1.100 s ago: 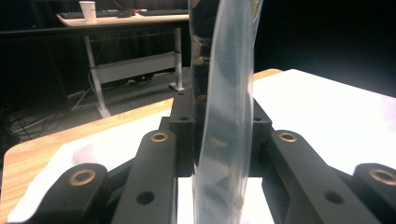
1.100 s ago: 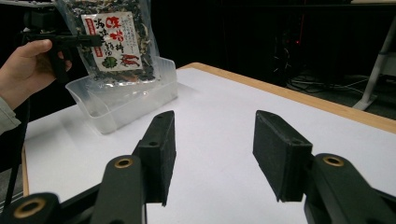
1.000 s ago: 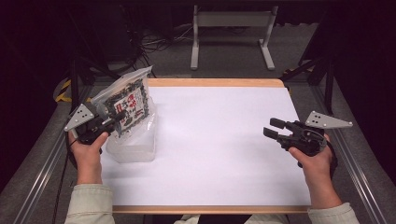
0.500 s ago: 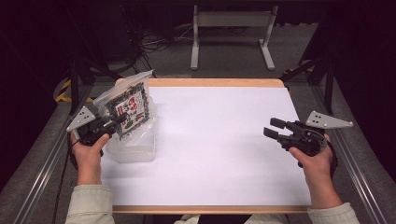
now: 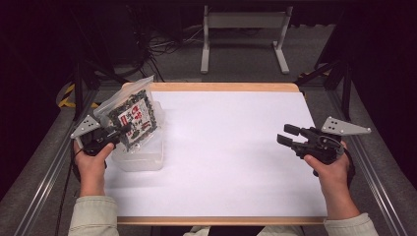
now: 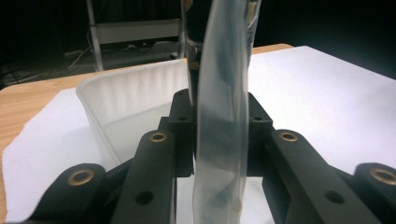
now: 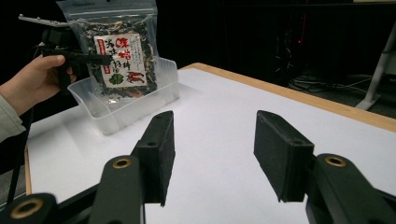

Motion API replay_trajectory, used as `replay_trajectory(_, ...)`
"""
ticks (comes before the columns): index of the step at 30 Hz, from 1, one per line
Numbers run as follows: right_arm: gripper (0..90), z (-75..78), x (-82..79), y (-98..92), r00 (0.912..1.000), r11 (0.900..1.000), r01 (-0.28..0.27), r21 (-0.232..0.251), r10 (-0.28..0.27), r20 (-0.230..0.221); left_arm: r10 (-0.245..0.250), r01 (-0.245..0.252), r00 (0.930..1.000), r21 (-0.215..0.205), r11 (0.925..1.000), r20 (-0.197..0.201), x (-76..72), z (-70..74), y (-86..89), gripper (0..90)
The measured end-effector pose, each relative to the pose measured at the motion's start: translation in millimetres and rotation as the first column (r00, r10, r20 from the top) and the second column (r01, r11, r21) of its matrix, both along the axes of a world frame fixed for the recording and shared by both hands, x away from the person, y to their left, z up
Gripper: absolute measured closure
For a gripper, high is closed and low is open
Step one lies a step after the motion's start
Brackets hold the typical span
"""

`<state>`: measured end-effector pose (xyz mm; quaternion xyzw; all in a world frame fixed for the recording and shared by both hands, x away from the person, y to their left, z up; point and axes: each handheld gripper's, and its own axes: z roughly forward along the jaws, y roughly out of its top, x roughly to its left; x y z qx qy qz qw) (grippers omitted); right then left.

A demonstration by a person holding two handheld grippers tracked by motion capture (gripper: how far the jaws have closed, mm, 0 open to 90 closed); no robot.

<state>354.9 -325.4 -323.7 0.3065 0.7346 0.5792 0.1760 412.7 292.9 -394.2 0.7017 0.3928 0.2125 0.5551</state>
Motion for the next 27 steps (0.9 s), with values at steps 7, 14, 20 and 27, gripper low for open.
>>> replay_trajectory(7, 48.6, -0.3, 1.0, 0.5, 1.0, 1.0, -0.001, 0.002, 0.001, -0.001, 0.012, -0.012, 0.9999, 0.006, 0.9999, 0.011, 0.0, 0.7, 0.0, 71.7)
replay_trajectory(14, 48.1, -1.3, 3.2, 2.4, 1.0, 1.0, -0.005, -0.003, 0.005, -0.004, 0.105, -0.105, 0.9944, 0.0, 0.9945, -0.011, -1.6, 3.7, 3.8, 45.0)
replay_trajectory(20, 46.6, -1.5, 5.8, 4.6, 0.9999, 1.0, -0.011, -0.002, 0.011, -0.002, 0.117, -0.116, 0.9928, -0.051, 0.9919, 0.023, -9.9, 8.0, 5.7, 32.3)
replay_trajectory(27, 45.0, -0.9, 11.9, 8.5, 0.9998, 1.0, -0.02, 0.001, 0.02, -0.002, 0.175, -0.174, 0.9844, -0.018, 0.9846, 0.021, -24.9, 16.1, 6.0, 26.5)
